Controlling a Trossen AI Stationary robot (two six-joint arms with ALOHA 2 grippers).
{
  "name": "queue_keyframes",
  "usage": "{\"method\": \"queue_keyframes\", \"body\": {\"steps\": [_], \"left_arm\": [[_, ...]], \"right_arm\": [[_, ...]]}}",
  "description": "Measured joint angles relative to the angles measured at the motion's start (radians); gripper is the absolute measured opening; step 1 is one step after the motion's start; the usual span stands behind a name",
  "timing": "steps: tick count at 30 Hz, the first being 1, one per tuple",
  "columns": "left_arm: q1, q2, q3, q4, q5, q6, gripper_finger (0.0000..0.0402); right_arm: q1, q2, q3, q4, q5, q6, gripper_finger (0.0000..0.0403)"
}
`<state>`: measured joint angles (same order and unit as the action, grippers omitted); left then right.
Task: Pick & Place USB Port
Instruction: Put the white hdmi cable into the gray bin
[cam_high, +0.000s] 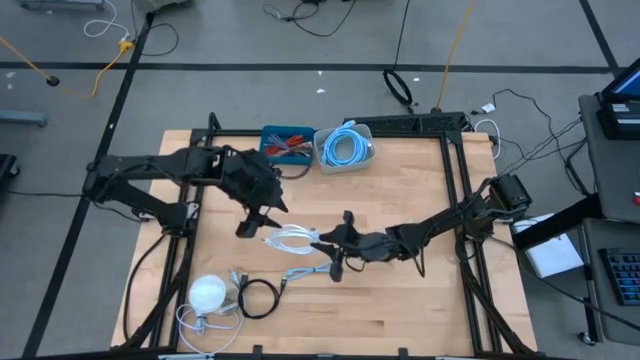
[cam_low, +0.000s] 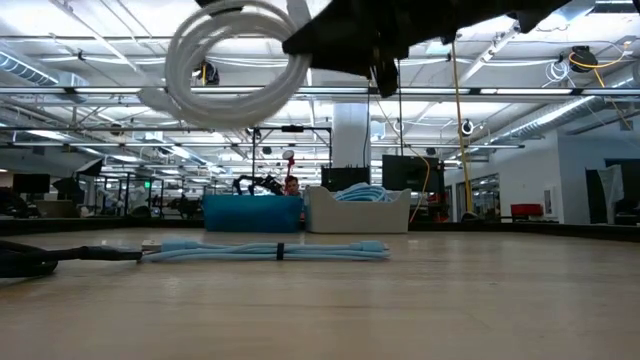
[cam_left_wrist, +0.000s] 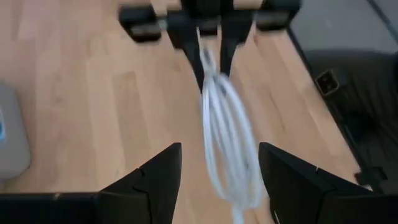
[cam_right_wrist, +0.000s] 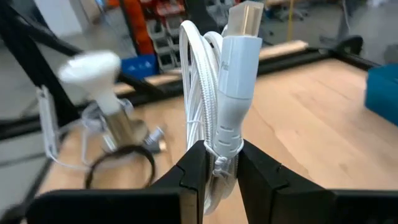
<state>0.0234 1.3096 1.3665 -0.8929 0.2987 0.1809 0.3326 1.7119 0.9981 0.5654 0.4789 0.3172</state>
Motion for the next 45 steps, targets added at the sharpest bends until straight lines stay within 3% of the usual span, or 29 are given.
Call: {"method": "queue_keyframes", "body": {"steps": [6,24,31,34,37,38,41,45], "left_arm": [[0.054,0.000,0.005,-0.015,0.138,-0.027,0.0218],[0.034,0.116,0.002,-0.023,0.138,-0.054,0.0218],[0.020,0.160,0.000,-0.022,0.062,-0.064,0.0215],[0.020,0.165,0.000,-0.020,0.027,-0.063,0.0168],[0.020,0.167,0.000,-0.027,0.033,-0.037,0.0049],[0.020,0.166,-0.001,-0.023,0.024,-0.036,0.0034],[0.045,0.165,0.000,-0.015,-0.056,-0.010,0.0034],[0.171,0.165,-0.002,0.082,-0.014,0.045,0.0034]], "right_arm": [[0.001,0.000,0.000,-0.008,0.044,-0.013,0.0056],[0.000,0.000,0.000,-0.001,0.095,-0.050,0.0056],[-0.005,0.000,0.000,0.012,0.099,-0.059,0.0056],[-0.005,0.000,0.000,0.011,0.103,-0.064,0.0056],[-0.004,0.000,0.000,0.009,0.108,-0.069,0.0056],[-0.004,0.000,0.000,0.010,0.108,-0.072,0.0058],[0.000,0.000,0.000,0.010,0.103,-0.072,0.0102],[0.031,-0.027,0.000,0.009,0.080,-0.063,0.0172]]}}
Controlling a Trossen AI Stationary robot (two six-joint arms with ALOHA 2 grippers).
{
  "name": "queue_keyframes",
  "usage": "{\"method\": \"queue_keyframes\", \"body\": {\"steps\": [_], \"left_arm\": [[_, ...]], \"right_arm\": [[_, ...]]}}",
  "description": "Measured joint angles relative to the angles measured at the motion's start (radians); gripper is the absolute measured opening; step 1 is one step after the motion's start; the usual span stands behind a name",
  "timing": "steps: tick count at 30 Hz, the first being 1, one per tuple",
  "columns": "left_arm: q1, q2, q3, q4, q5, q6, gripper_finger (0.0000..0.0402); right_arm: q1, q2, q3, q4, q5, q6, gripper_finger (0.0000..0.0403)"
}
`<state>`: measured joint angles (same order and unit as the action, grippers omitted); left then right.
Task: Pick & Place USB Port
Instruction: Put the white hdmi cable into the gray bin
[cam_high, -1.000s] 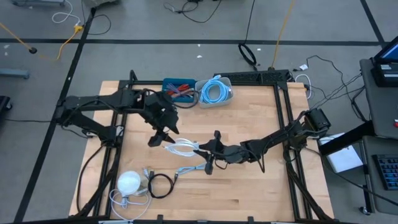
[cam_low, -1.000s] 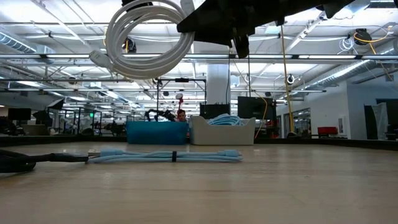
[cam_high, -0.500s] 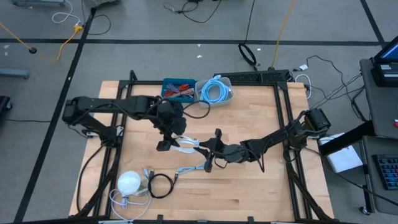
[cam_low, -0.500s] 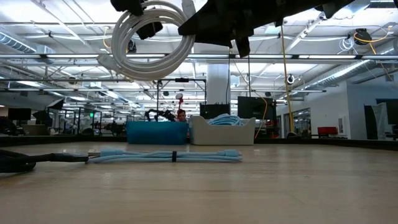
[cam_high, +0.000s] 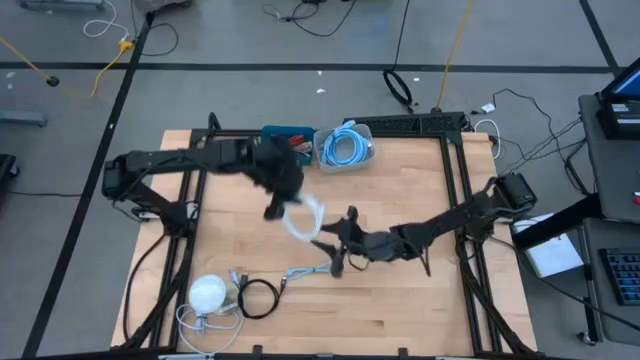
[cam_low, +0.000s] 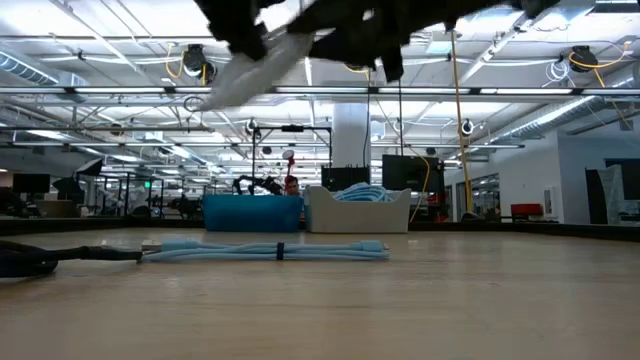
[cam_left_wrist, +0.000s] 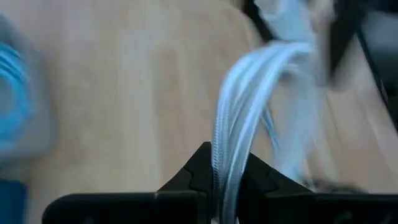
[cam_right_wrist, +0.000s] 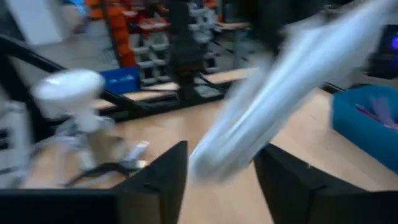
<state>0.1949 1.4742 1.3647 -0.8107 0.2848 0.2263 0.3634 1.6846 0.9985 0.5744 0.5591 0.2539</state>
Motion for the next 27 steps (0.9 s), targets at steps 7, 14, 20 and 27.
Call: {"method": "queue_keyframes", "body": {"steps": [7,14,20,27], "left_arm": [[0.343,0.013,0.013,0.316,0.151,-0.010,0.0026],[0.526,0.286,0.303,0.300,0.401,-0.038,0.0025],[0.465,0.591,0.758,-0.061,0.344,0.184,0.0025],[0.478,0.744,0.917,-0.294,0.212,0.380,0.0025]], "right_arm": [[0.136,-0.066,0.002,-0.073,-0.035,0.012,0.0220],[0.260,-0.072,0.002,-0.144,0.185,-0.032,0.0204],[0.280,-0.072,0.001,-0.230,0.305,0.004,0.0198],[0.280,-0.071,-0.013,-0.308,0.306,0.090,0.0195]]}}
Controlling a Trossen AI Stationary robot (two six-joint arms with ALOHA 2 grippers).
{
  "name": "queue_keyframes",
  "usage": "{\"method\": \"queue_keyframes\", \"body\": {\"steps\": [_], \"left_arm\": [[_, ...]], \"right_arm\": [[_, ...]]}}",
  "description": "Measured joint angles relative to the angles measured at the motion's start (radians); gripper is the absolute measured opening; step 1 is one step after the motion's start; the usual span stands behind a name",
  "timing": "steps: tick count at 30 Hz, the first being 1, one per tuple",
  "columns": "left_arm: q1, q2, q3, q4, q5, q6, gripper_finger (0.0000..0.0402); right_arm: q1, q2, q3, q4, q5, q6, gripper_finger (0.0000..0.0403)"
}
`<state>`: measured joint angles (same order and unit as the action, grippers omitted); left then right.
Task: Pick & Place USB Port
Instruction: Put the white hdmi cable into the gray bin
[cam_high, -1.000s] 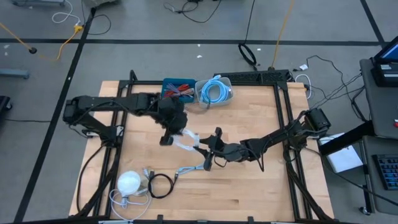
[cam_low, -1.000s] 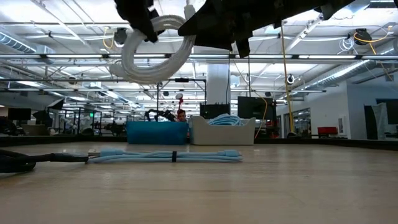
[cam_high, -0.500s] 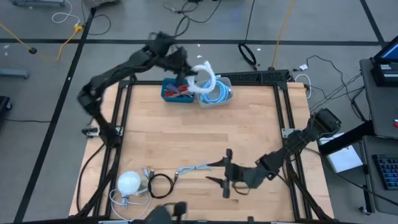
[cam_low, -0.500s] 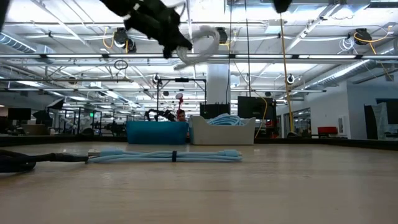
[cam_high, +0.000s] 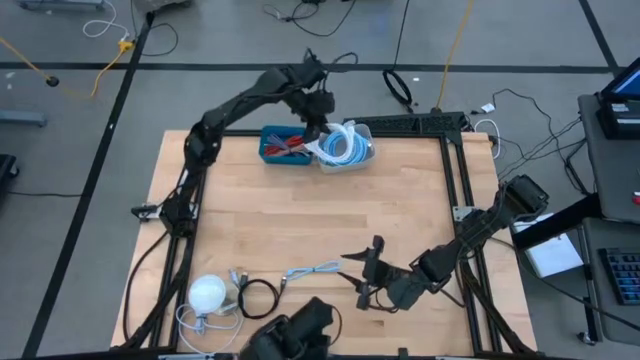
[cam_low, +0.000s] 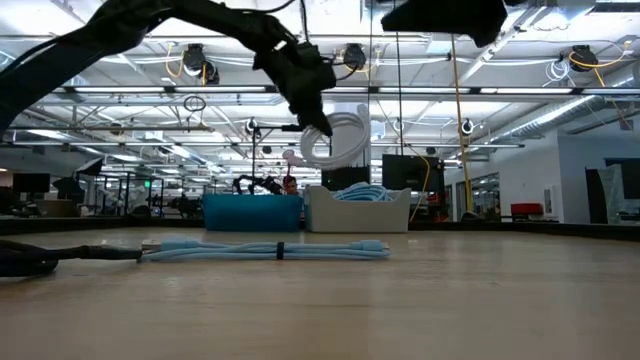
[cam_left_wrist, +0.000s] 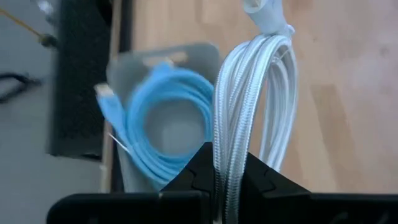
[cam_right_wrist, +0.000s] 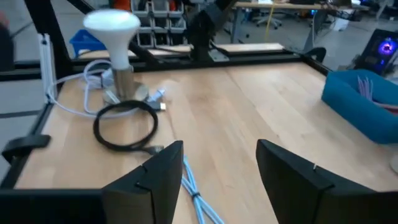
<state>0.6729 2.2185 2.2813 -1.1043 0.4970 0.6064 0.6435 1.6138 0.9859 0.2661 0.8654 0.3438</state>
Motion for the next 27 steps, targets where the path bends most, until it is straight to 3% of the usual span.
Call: {"method": "queue_keyframes", "body": {"steps": [6,11,17,27], "left_arm": [[0.023,0.022,-0.003,0.018,-0.008,0.049,0.0025],[-0.034,0.017,-0.002,0.114,-0.015,0.096,0.0025],[-0.100,0.048,-0.002,0.202,-0.183,0.155,0.0025],[-0.006,0.082,-0.003,0.195,-0.191,0.147,0.0025]], "right_arm": [[-0.003,0.000,-0.063,0.022,0.035,0.053,0.0190],[-0.034,0.000,-0.100,0.031,0.054,0.093,0.0187],[-0.056,0.000,-0.127,0.100,0.048,0.092,0.0187],[-0.053,0.000,-0.136,0.119,0.046,0.090,0.0180]]}}
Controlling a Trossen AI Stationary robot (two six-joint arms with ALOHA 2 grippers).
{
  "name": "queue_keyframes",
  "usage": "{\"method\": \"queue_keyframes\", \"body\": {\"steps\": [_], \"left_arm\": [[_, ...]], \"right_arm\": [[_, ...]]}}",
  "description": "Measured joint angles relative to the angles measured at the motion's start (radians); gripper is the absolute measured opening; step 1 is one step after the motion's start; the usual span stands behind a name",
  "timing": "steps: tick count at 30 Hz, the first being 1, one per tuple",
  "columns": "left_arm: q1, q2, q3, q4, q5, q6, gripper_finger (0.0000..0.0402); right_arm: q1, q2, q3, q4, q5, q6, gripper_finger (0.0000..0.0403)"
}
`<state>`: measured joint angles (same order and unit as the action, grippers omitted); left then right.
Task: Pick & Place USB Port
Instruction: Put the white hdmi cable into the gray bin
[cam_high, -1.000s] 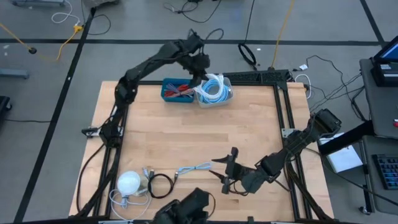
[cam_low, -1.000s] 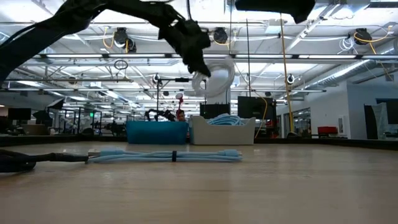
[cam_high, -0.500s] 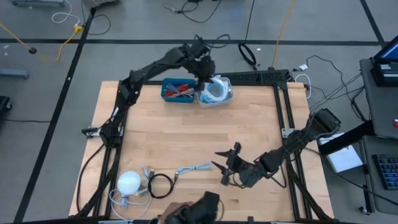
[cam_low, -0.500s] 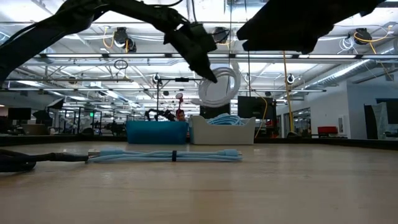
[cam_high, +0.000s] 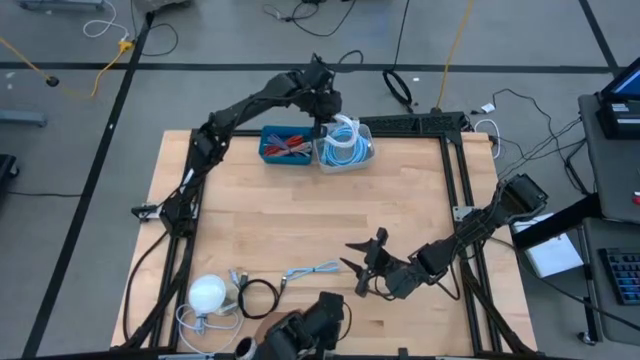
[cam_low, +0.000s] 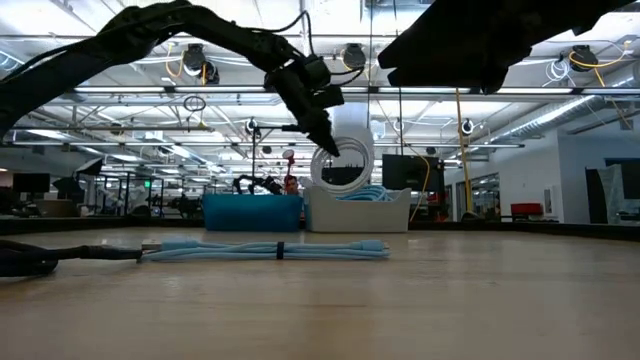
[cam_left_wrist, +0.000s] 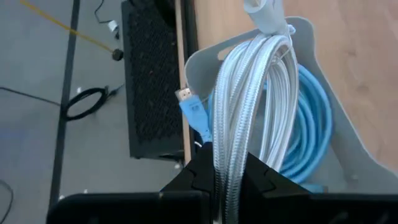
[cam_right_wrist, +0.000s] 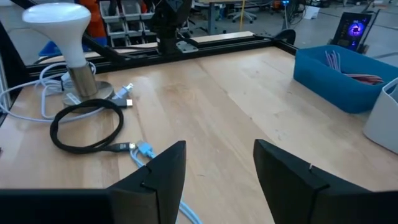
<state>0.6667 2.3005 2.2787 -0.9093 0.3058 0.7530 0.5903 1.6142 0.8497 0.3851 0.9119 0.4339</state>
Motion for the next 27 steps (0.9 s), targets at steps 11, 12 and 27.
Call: {"method": "queue_keyframes", "body": {"steps": [11,12,27], "left_arm": [[-0.034,0.094,0.001,-0.013,0.059,0.037,0.0025],[-0.039,0.101,0.001,-0.012,0.051,0.040,0.0025],[-0.049,0.123,0.003,0.014,0.049,-0.048,0.0079]], "right_arm": [[-0.009,0.000,0.000,-0.003,0.002,-0.009,0.0176],[-0.009,0.000,0.000,-0.003,0.002,-0.011,0.0176],[-0.009,0.000,0.000,-0.009,0.003,-0.009,0.0176]]}}
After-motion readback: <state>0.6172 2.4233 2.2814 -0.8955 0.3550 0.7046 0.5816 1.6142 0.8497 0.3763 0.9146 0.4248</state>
